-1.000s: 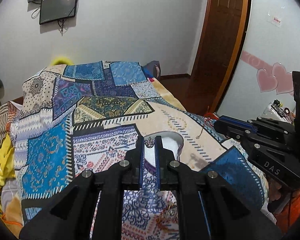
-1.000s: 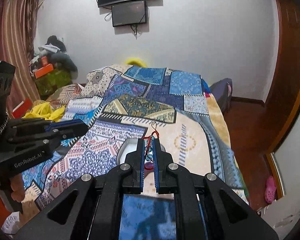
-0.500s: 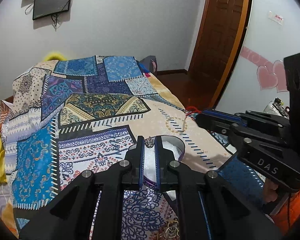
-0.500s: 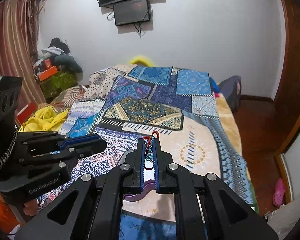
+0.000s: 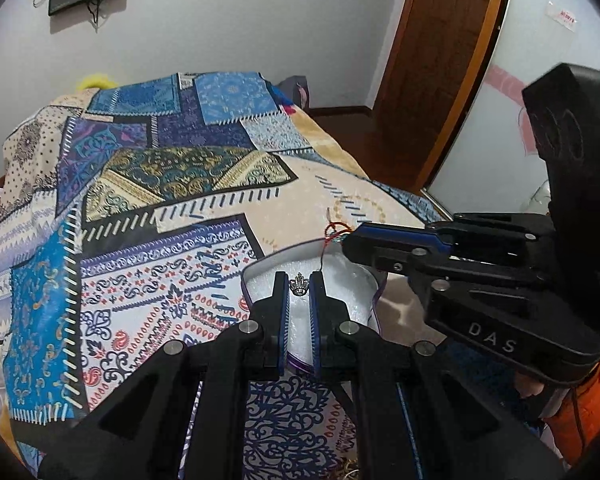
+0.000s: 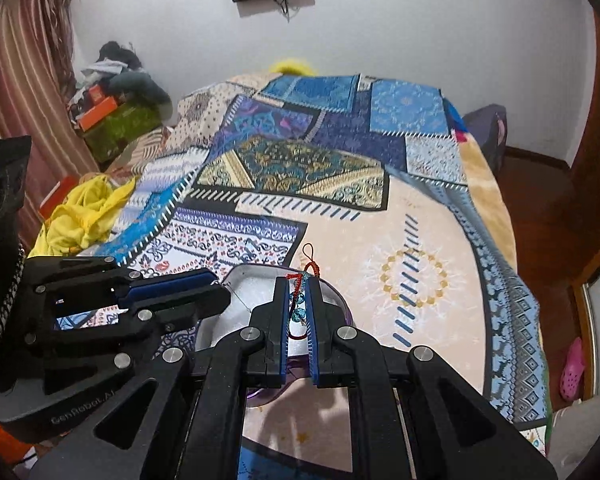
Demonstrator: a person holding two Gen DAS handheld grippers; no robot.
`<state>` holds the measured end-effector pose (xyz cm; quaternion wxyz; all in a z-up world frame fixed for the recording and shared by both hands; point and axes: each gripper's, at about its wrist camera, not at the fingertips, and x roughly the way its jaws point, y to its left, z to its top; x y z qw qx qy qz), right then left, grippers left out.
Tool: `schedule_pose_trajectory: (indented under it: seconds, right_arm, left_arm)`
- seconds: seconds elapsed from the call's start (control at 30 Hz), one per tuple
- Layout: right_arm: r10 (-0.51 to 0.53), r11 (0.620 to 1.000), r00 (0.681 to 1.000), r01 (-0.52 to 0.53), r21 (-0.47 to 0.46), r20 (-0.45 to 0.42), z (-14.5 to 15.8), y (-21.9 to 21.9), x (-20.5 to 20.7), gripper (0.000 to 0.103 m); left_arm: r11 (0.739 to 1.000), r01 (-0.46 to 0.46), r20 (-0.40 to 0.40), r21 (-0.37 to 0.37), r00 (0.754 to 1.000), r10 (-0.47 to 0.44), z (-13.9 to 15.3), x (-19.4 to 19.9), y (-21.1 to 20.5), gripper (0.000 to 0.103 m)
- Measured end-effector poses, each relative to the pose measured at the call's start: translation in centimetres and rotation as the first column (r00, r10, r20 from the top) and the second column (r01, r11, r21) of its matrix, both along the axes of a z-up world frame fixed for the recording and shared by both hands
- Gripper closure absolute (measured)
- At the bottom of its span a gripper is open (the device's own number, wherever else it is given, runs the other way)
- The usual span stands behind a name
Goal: Organize jewelry
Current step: 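Carry both items over the purple tin and open both grippers to drop them, then lift both open grippers away from the tin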
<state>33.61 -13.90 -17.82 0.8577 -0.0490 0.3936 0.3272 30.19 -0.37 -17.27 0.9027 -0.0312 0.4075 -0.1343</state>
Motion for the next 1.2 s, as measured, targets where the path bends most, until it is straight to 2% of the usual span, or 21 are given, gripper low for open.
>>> schedule_pose_trajectory:
  seconds: [0.23, 0.53, 0.7, 0.93, 1.07, 1.17, 1.2]
  right_arm:
    - [-0.001, 1.000, 0.998, 0.000, -0.026, -0.057, -0.8, 0.1, 0.8, 0.096]
    - [0.013, 0.999, 0.995, -0.016, -0.032, -0.095, -1.0, 0.2, 1.0, 0.095]
    - [0.003, 0.999, 0.998, -0.005, -0.034, -0.069, -0.1, 0.0, 0.5, 0.093]
    - [-0.009, 0.999, 1.000, 0.010, -0.037, 0.007, 2.3, -0.4, -1.7, 0.092]
    - [-0.014, 0.999, 0.998, 0.016, -0.041, 0.059, 3.8, -0.5, -3.3, 0.092]
    - [-0.028, 0.999, 0.995, 0.032, -0.040, 0.098, 4.8, -0.7, -4.7, 0.083]
    - [-0.033, 0.999, 0.993, 0.037, -0.038, 0.114, 5.1, -0.8, -5.3, 0.077]
  left_arm:
    - [1.000, 0.011, -0.047, 0.009, 0.999, -0.011, -0.8, 0.6, -0.2, 0.095]
    - [1.000, 0.000, -0.055, 0.030, 0.998, 0.002, -0.6, 0.3, 0.0, 0.094]
    - [0.999, -0.015, -0.037, 0.037, 0.999, 0.016, 0.4, -0.4, 0.4, 0.091]
    - [0.998, -0.045, 0.002, 0.035, 0.999, 0.045, 2.4, -2.0, 1.2, 0.076]
    - [0.998, -0.064, 0.022, 0.029, 0.998, 0.064, 3.8, -3.4, 1.8, 0.072]
    - [0.996, -0.078, 0.040, 0.038, 0.996, 0.077, 4.8, -4.7, 2.1, 0.066]
    - [0.996, -0.081, 0.046, 0.040, 0.996, 0.080, 5.0, -5.2, 2.2, 0.065]
